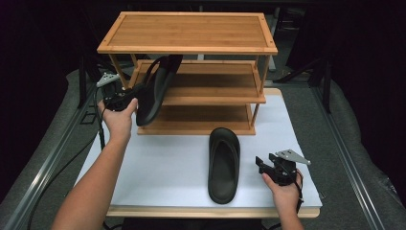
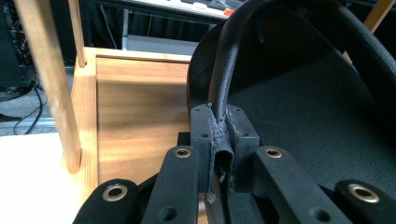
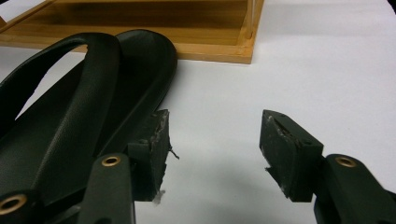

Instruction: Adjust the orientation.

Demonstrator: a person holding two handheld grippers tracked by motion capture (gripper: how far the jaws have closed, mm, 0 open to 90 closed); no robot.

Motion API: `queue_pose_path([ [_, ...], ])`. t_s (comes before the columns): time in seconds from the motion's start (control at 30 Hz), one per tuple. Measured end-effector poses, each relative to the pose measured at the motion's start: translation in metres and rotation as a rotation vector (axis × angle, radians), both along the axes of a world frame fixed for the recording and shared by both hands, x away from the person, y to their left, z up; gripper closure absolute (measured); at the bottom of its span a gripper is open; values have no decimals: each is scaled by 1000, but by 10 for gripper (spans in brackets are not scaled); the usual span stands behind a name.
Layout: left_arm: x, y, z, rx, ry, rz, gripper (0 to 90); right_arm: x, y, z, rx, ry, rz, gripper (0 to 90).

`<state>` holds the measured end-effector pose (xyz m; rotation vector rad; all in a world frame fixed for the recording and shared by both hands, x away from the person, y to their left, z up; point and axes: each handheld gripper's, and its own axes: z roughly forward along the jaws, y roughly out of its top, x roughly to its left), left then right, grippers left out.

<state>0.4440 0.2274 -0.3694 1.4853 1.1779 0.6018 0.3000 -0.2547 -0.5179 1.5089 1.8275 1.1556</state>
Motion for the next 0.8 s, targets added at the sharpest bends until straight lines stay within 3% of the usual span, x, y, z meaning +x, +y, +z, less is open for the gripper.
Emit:
queue_pose_path([
  [0.27, 17, -8, 1, 20, 4, 42, 832, 0, -1, 0, -1, -5, 0, 427],
  [0.5, 27, -16, 0, 6, 10, 89, 832, 0, -1, 1, 4, -5, 1, 428],
  [0.8, 40, -30, 2, 48, 13, 132, 832, -1, -3, 3, 11, -13, 10, 427],
])
